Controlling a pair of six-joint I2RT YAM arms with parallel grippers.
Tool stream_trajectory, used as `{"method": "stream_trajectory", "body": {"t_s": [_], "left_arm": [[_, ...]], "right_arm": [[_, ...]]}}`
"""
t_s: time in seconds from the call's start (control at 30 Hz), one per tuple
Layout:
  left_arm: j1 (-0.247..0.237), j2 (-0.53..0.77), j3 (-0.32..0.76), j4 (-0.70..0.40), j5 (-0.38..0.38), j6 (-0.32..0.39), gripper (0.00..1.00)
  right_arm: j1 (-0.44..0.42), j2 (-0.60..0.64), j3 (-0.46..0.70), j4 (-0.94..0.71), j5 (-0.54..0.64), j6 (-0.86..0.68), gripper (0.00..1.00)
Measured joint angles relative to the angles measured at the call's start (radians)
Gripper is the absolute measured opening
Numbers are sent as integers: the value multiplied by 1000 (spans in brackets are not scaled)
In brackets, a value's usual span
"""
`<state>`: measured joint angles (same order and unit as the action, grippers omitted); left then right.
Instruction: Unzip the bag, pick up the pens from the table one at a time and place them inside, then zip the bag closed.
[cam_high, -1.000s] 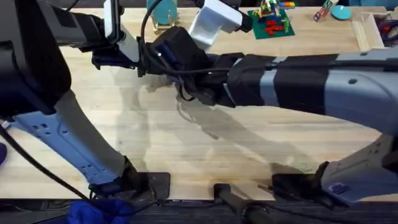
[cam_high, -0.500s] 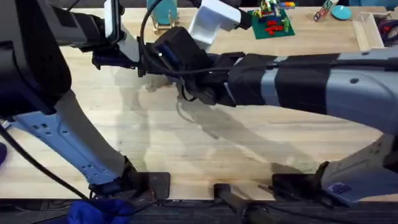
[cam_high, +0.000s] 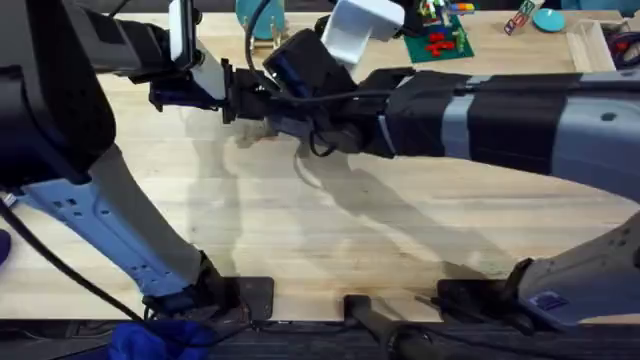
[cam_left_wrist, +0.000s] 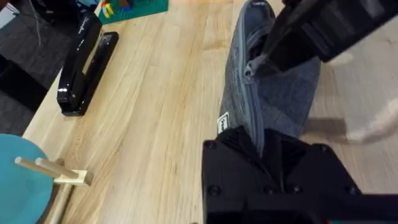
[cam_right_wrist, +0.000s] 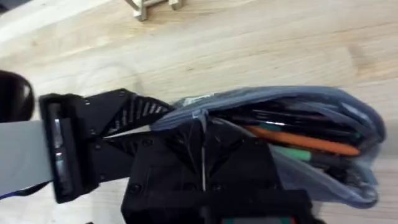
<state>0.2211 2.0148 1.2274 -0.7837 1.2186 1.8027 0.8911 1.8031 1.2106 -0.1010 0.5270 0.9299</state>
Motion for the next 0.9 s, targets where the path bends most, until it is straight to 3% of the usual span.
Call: {"method": "stream_trajectory", "body": {"t_s": [0.9], "left_arm": [[0,0,0,2,3,0,41]], "right_arm": [[-99,-92,0,-231,-38,-1,31]]}}
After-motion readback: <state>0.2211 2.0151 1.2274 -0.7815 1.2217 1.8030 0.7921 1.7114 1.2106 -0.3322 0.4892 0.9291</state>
